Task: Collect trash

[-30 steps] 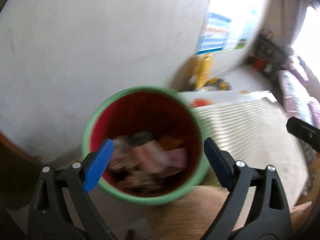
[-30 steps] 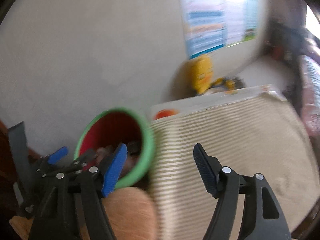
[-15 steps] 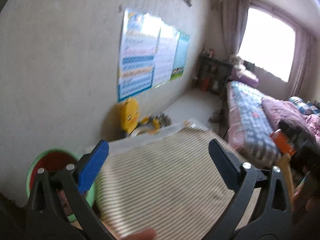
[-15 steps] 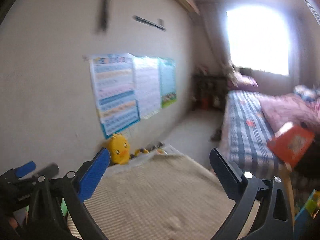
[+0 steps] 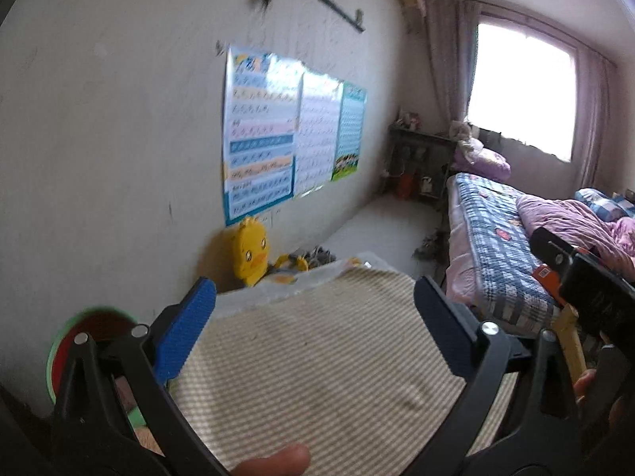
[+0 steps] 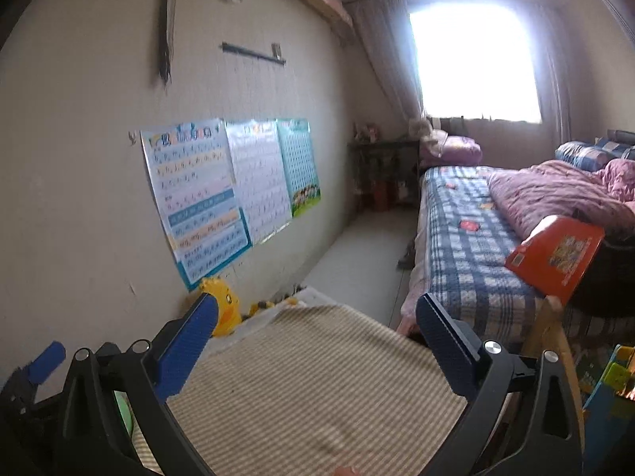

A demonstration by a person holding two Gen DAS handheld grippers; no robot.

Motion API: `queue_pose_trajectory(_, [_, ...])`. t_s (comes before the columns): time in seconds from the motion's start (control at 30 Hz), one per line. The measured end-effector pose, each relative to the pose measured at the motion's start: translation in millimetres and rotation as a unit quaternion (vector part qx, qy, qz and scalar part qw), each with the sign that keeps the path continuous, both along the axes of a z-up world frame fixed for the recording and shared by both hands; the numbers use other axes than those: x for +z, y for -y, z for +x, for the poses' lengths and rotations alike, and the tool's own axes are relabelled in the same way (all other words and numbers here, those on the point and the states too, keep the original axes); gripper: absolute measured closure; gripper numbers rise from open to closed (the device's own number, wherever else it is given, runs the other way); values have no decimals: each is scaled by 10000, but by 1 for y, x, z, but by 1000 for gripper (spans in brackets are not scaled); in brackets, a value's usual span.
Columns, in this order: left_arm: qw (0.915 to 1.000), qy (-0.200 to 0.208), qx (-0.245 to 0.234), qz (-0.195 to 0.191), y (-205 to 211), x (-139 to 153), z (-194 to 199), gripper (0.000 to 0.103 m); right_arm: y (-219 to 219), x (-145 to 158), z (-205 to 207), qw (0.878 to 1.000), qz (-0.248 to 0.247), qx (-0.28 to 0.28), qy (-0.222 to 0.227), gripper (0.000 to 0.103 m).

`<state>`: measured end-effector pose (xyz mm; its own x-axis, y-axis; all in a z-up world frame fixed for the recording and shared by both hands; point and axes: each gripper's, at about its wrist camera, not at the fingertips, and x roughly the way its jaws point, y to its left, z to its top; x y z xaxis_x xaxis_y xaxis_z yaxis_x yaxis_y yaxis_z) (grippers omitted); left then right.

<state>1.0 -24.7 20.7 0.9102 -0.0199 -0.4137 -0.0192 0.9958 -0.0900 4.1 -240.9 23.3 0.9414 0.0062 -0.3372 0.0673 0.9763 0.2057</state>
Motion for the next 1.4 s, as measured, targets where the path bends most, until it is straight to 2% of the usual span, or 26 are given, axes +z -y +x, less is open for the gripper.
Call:
queue_pose_trajectory(0.17, [9996,-116,190,176,-9,-4,0,5,-6,-4,3,9999,29,8,-100,8])
queue_pose_trajectory(0.43, [9990,-396,222,-2,-15,-14,2,5,-15,-11,7,9997,-104,90,-214,8])
queue_pose_trajectory(0.6, [9986,-488,200,25,-15,-18,4,5,-17,-14,9,9995,-109,110,-287,8])
queue_pose_trajectory(1.4, [9982,-587,146,45,-17,-24,5,5,-21,-25,19,9980,-22,185,-602,8])
